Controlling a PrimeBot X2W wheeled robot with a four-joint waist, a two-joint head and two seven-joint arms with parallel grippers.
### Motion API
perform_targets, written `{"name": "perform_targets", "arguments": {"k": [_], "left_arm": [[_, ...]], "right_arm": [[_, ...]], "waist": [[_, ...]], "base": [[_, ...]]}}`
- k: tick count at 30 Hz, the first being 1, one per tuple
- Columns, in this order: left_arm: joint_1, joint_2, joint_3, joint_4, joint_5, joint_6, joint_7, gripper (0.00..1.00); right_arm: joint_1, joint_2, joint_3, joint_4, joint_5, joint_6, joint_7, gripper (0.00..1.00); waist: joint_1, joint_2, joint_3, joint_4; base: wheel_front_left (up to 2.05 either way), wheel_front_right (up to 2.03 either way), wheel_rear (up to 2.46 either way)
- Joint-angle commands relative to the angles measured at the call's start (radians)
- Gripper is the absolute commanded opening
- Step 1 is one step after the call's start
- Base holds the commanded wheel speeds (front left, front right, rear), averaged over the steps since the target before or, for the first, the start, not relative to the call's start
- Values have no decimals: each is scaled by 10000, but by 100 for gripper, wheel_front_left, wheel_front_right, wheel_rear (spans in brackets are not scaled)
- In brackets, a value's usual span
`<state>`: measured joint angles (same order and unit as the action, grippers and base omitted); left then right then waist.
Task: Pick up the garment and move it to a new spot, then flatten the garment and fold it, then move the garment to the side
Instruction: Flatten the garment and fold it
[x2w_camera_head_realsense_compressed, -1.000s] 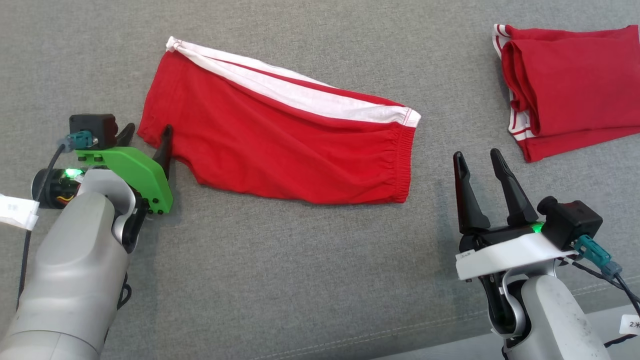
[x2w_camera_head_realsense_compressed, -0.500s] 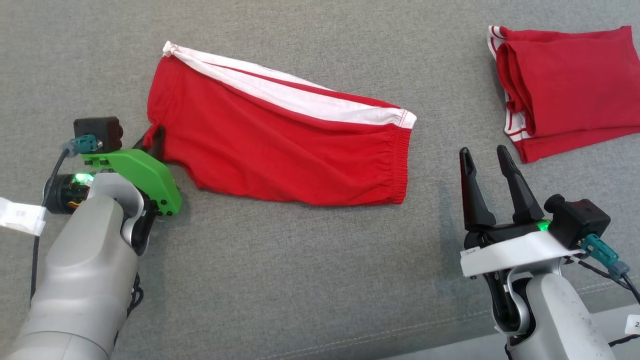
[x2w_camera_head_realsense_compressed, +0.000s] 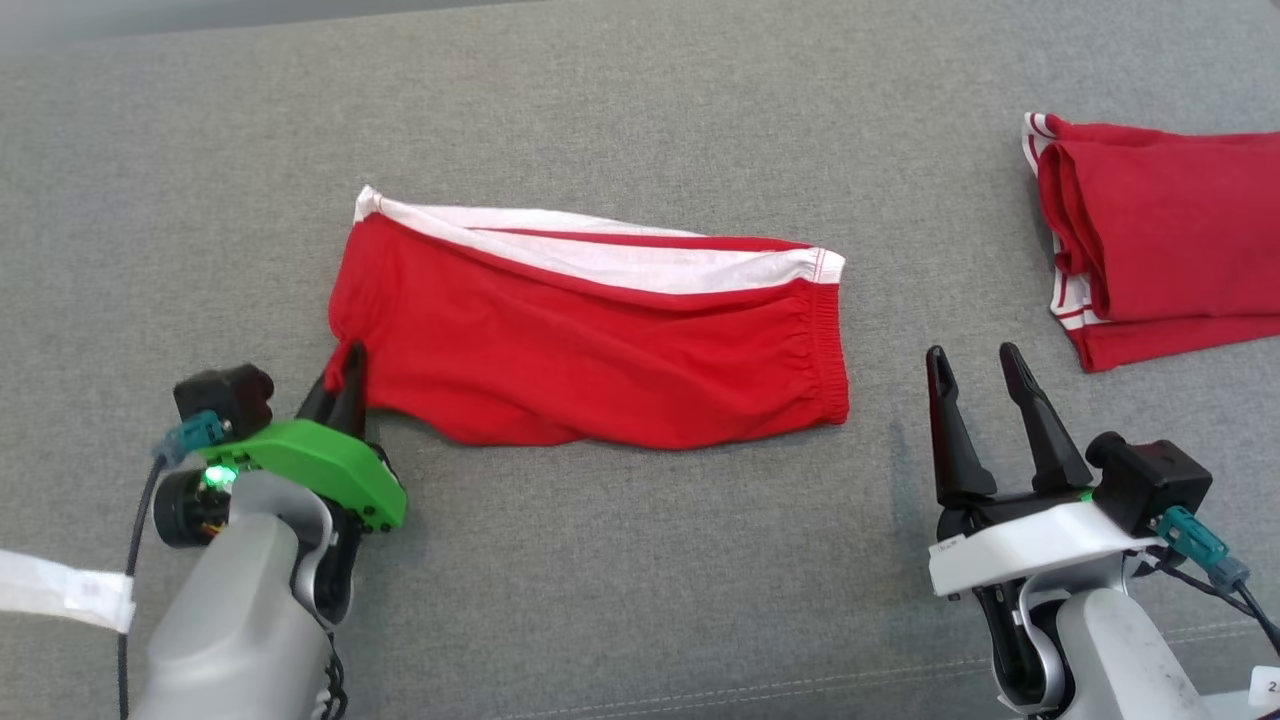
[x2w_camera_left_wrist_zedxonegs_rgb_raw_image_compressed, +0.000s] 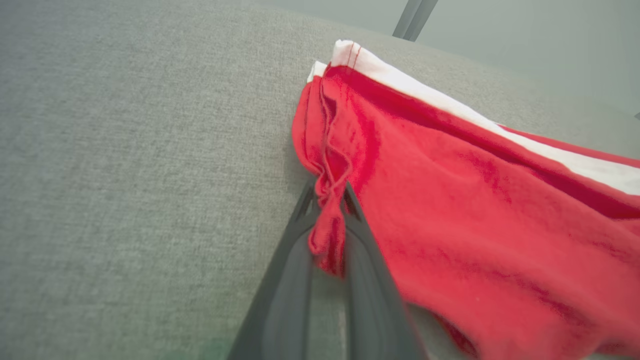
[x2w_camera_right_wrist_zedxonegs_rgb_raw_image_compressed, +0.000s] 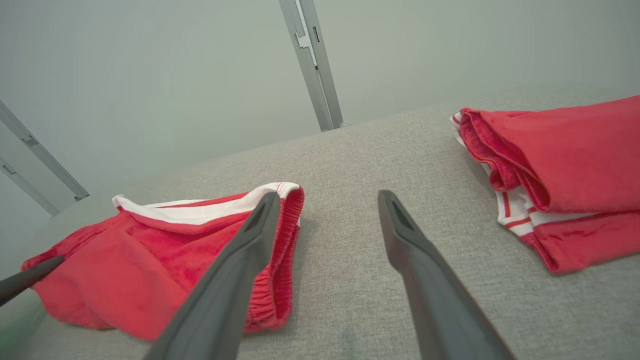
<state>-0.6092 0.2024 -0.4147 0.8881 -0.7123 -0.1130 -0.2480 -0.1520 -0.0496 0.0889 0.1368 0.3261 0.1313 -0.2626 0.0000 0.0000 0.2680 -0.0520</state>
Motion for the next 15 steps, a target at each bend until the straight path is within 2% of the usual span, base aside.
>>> {"name": "perform_targets", "arguments": {"k": [1, 8, 15], "left_arm": [[411, -60, 64, -231, -149, 89, -85, 0], [2062, -302, 348, -1703, -182, 634, -170, 0], [2714, -256, 453, -2405, -69, 1036, -173, 0]], "right_arm": [[172, -23, -37, 48, -61, -13, -28, 100], [459, -20, -81, 193, -112, -13, -28, 100], [418, -21, 23, 293, -143, -13, -28, 100]], "waist": [[0, 0, -317, 302], [0, 0, -700, 562], [0, 0, -795, 533]], "base": [[0, 0, 0], [0, 0, 0], [0, 0, 0]]}}
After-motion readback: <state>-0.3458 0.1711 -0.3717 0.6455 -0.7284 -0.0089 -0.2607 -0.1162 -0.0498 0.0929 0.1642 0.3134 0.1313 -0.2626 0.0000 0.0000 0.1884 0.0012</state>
